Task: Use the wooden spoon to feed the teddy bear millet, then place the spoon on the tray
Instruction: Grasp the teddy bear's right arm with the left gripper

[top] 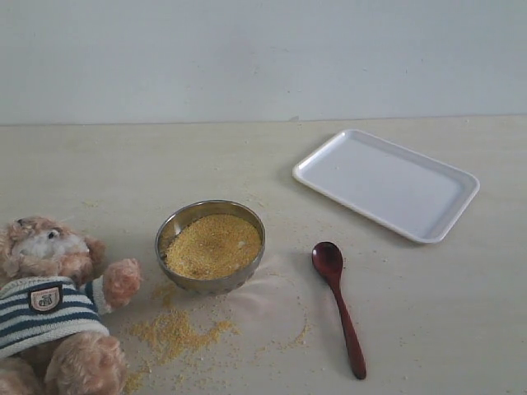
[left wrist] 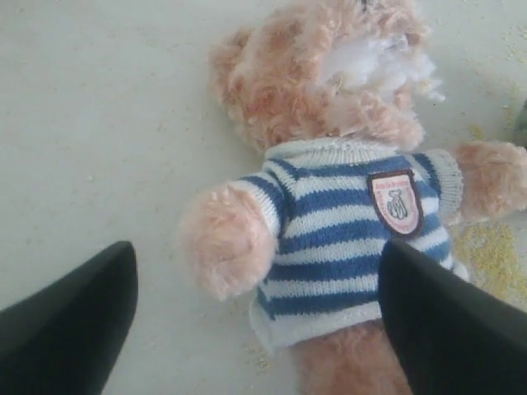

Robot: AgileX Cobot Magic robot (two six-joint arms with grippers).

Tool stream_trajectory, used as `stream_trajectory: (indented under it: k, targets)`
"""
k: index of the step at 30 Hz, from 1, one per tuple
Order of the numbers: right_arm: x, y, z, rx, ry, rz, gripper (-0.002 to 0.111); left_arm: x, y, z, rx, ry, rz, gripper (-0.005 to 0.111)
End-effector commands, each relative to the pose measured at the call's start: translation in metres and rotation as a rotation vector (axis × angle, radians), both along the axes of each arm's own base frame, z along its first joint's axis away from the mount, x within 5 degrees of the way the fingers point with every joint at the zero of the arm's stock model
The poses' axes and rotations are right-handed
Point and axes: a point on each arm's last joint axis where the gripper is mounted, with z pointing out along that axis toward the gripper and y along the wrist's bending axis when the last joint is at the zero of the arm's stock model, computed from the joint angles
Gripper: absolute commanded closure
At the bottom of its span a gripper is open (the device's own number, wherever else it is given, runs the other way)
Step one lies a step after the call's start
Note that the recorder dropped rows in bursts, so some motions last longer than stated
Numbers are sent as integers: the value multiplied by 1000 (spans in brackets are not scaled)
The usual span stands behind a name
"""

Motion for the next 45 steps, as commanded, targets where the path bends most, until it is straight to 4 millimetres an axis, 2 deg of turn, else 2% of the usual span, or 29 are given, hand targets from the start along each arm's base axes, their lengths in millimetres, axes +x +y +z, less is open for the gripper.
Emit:
stream_trajectory:
  k: [1, 7, 14, 24, 33, 45]
  targets:
    - [0, 0, 1, 0, -9, -3, 108, 12, -3, -22, -58, 12, 31, 31]
    - [0, 0, 1, 0, -9, -3, 108, 29, -3, -48, -56, 55, 37, 31]
    - [0, 0, 1, 0, -9, -3, 108, 35, -3, -66, -68, 61, 52, 31]
    - [0, 0, 1, 0, -9, -3, 108, 25, -4, -91, -125, 39, 121, 31]
    - [0, 0, 1, 0, -9, -3, 108, 23, -4, -94, -143, 12, 147, 31]
    - [0, 0, 1, 0, -9, -3, 108, 22, -4, -94, -96, 15, 77, 31]
